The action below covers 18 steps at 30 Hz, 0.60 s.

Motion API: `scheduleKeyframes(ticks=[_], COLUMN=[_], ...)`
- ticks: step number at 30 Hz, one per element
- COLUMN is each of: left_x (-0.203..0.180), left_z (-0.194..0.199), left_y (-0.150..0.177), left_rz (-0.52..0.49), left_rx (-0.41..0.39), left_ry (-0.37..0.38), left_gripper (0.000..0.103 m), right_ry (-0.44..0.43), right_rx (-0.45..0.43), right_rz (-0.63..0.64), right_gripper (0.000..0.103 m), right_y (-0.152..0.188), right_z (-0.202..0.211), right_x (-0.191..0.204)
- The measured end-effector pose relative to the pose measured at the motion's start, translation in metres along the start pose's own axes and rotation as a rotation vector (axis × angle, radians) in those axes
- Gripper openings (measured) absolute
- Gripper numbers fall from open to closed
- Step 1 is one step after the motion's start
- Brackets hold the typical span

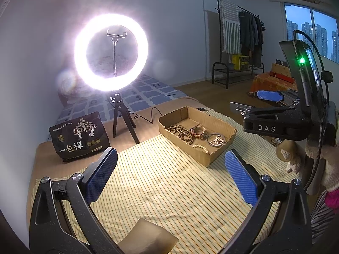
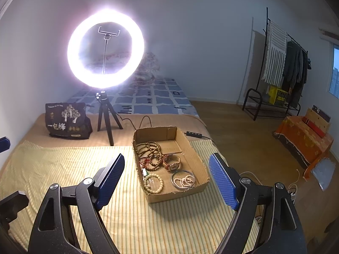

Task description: Organize jewelry

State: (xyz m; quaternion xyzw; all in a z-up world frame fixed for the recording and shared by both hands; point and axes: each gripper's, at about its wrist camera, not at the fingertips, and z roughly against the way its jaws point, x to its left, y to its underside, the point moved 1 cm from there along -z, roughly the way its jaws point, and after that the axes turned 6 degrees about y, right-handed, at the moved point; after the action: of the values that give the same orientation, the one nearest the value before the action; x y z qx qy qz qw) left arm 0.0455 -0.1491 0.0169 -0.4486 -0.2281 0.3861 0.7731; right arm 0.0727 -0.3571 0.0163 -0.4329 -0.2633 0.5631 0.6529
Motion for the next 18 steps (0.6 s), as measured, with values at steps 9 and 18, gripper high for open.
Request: scheduleKeyframes(ticks=[9,18], left_x=[-0.0006,-0.0015], left_z=[0.0002,0.0004], left_y=[-0.0005,-0.0004], left_rz=[0.001,0.000], left_rx=[-0.001,0.001], left_ry=[0.000,0.001], left_gripper=[0.103,0.103], right_ry=[0.002,0.002], right_rx=[0.001,0.001], right_rz=[0.002,0.002], right_gripper=[0.082,0.082], right_y=[0.0004,0.0018], right_z=[-0.0005,-0.0012], right_x=[-0.0001,-0.0008])
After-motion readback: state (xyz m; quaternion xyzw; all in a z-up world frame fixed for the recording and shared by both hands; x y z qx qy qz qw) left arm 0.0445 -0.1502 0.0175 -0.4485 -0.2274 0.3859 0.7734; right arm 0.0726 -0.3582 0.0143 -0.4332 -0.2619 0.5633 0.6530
